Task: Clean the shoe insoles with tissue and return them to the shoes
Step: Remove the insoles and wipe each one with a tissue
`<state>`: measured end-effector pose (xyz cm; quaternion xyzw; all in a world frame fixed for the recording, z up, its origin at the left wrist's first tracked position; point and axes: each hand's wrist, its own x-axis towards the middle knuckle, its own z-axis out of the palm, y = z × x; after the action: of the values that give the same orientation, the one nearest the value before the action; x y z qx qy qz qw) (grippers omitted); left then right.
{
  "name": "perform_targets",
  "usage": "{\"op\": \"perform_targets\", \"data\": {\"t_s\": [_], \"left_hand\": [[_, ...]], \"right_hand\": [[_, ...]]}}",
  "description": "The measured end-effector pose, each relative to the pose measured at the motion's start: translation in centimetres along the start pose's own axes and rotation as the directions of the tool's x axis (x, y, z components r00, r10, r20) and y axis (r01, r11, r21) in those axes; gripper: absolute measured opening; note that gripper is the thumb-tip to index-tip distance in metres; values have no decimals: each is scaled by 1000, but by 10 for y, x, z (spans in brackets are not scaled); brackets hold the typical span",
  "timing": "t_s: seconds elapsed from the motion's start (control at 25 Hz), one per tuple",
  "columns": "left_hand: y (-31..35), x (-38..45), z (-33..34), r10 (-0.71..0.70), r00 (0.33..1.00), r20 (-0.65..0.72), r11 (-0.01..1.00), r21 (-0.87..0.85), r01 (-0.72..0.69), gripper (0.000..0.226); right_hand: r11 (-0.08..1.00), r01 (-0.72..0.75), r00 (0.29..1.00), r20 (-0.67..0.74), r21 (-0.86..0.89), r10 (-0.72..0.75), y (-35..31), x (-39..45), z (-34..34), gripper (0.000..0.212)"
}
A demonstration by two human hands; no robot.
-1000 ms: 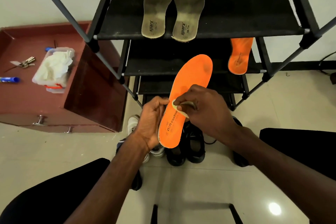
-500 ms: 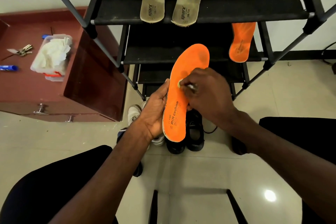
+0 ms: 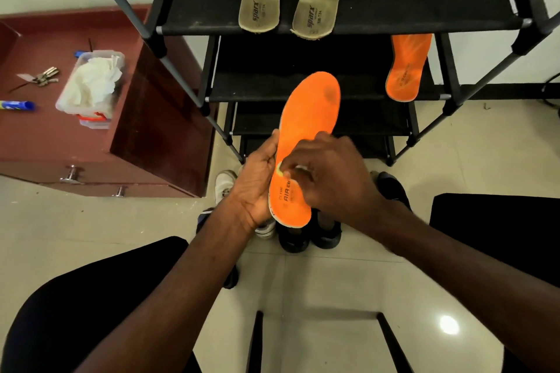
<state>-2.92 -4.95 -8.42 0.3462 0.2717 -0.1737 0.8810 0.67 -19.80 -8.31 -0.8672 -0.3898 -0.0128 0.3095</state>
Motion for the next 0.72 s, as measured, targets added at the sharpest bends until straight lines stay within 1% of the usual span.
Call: {"op": "perform_targets", "data": {"t_s": [0.04, 0.08, 0.12, 0.16, 0.24, 0.32, 0.36, 0.44, 0.52, 0.64, 0.72], "left_hand": [[-2, 0, 2, 16, 1000, -6, 999, 36, -16, 53], [-4, 1, 3, 28, 1000, -7, 998, 54, -27, 50], [-5, 0, 5, 27, 1000, -4, 998, 53, -27, 49], [-4, 0, 6, 19, 1000, 1, 999, 41, -19, 52], [1, 1, 2, 5, 999, 49, 1000, -14, -4, 65], [5, 3, 0, 18, 993, 114, 999, -29, -15, 79], [5, 5, 0, 31, 992, 122, 999, -15, -29, 80], [7, 8, 0, 53, 995, 86, 998, -19, -51, 69], [9, 9, -1, 67, 997, 39, 998, -10, -67, 61], [6, 10, -1, 68, 997, 32, 995, 68, -70, 65], [2, 10, 0, 91, 996, 19, 990, 101, -93, 62]], "right_hand": [[995, -73, 996, -64, -70, 68, 12, 6, -4, 14], [984, -145, 984, -121, -103, 132, 22, 12, -8, 16], [981, -179, 978, -128, -78, 168, 24, 14, -9, 16], [986, -169, 981, -98, -4, 167, 21, 12, -6, 16], [983, -67, 998, 1, 169, 67, -2, 2, 3, 12], [974, -16, 999, 36, 226, 8, -8, -1, 2, 9], [975, -13, 1000, 20, 220, 9, -3, 3, -1, 9], [985, -19, 1000, -13, 170, 22, 7, 12, -7, 12], [990, 15, 1000, 5, 143, -16, 7, 12, -6, 14], [990, 124, 989, 72, 66, -129, 5, 8, -5, 18], [991, 130, 991, 18, -14, -130, 14, 13, -11, 20]]}}
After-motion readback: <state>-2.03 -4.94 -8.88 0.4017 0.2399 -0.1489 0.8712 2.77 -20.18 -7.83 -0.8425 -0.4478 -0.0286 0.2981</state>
